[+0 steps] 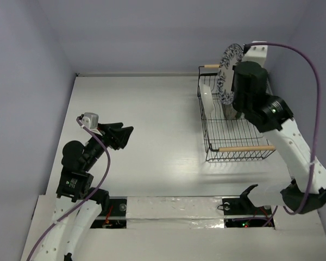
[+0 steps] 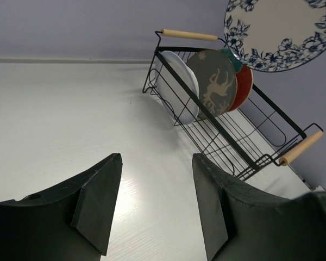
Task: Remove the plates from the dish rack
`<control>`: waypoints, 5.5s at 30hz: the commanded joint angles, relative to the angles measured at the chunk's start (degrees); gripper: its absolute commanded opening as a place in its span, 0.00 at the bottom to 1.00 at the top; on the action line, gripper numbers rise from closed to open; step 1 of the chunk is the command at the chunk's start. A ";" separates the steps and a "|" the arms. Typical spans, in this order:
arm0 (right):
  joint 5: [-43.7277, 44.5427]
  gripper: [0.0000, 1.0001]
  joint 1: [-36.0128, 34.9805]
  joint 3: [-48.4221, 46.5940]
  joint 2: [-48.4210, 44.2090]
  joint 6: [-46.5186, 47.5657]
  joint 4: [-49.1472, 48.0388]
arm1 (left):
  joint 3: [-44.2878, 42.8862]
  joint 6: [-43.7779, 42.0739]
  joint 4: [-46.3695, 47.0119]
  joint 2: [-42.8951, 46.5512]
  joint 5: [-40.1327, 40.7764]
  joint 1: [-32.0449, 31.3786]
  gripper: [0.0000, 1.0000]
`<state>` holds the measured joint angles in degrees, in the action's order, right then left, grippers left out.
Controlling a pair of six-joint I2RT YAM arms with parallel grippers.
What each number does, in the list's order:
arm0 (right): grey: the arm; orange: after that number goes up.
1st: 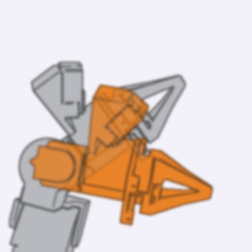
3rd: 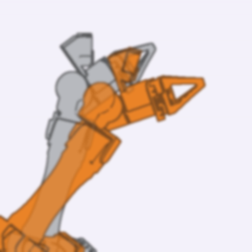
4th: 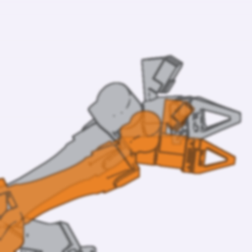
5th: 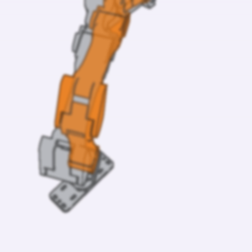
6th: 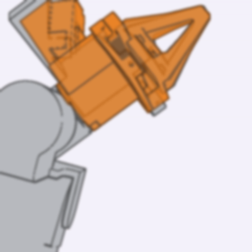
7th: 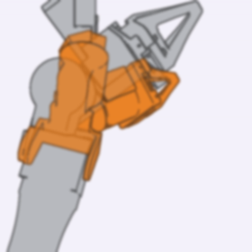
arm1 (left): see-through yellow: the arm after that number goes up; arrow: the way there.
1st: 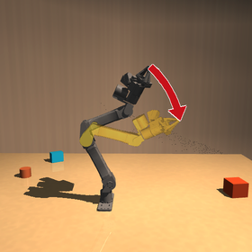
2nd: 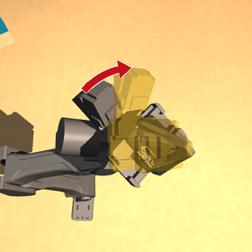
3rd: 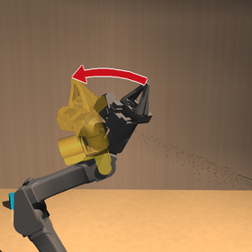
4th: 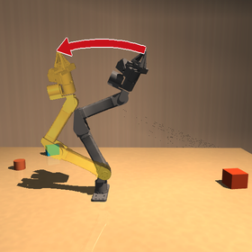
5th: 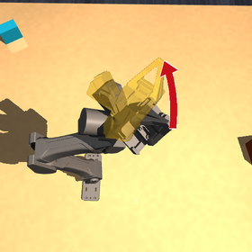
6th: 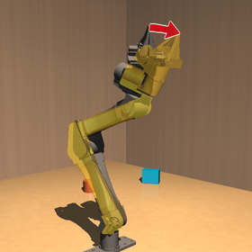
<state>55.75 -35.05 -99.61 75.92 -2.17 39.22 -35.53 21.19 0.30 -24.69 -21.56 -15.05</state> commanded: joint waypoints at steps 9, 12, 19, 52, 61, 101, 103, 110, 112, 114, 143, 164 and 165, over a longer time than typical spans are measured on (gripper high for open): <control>-42.99 0.00 -8.36 7.69 8.69 -23.82 -32.61 | -3.49 -1.15 -0.12 0.08 4.33 0.81 0.50; -46.25 0.00 -10.13 6.19 17.20 -28.56 -38.31 | -3.76 -1.33 -0.21 -0.18 5.91 0.81 0.50; -49.33 0.00 -12.68 3.46 31.28 -37.02 -45.55 | -3.85 -1.41 -1.79 -0.54 7.50 0.81 0.49; -34.76 0.87 -13.20 20.33 26.75 -30.71 -38.62 | -3.58 -1.24 -1.26 -0.63 6.44 2.39 0.49; -15.93 0.02 -5.49 29.20 -0.37 -21.65 -28.86 | -3.58 -1.24 -1.26 -0.54 6.53 2.39 0.50; -33.94 0.34 26.96 39.31 -1.99 -18.92 -30.26 | -3.14 -0.62 -0.73 -3.61 4.07 3.97 0.50; -33.60 0.34 26.96 40.54 -4.28 -19.27 -30.70 | -3.14 -0.54 -0.73 -3.53 4.07 4.50 0.50; -32.37 0.35 26.96 41.78 -2.89 -19.54 -30.87 | -2.97 -0.54 -0.73 -3.61 4.07 4.50 0.50; -32.46 0.35 26.96 41.34 -1.04 -19.36 -31.40 | -2.97 -0.54 -0.73 -3.70 3.98 4.50 0.50; -31.32 0.35 27.57 40.64 0.10 -19.27 -31.23 | -2.97 -0.54 -0.65 -3.70 3.98 4.50 0.50; -20.79 0.00 26.08 28.08 6.44 -7.95 -27.46 | -2.97 -0.45 0.58 -3.44 3.72 5.03 0.50; -45.66 0.00 21.34 22.53 -19.30 -12.32 -23.30 | -3.06 -0.71 0.32 -3.00 4.25 5.03 0.50; -48.42 0.00 20.64 23.66 -19.84 -13.55 -25.49 | -3.14 -0.71 0.32 -3.00 4.25 5.55 0.50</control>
<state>20.71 -12.91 -73.03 60.51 -11.55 25.21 -36.91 20.47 -2.42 -28.27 -17.30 -10.33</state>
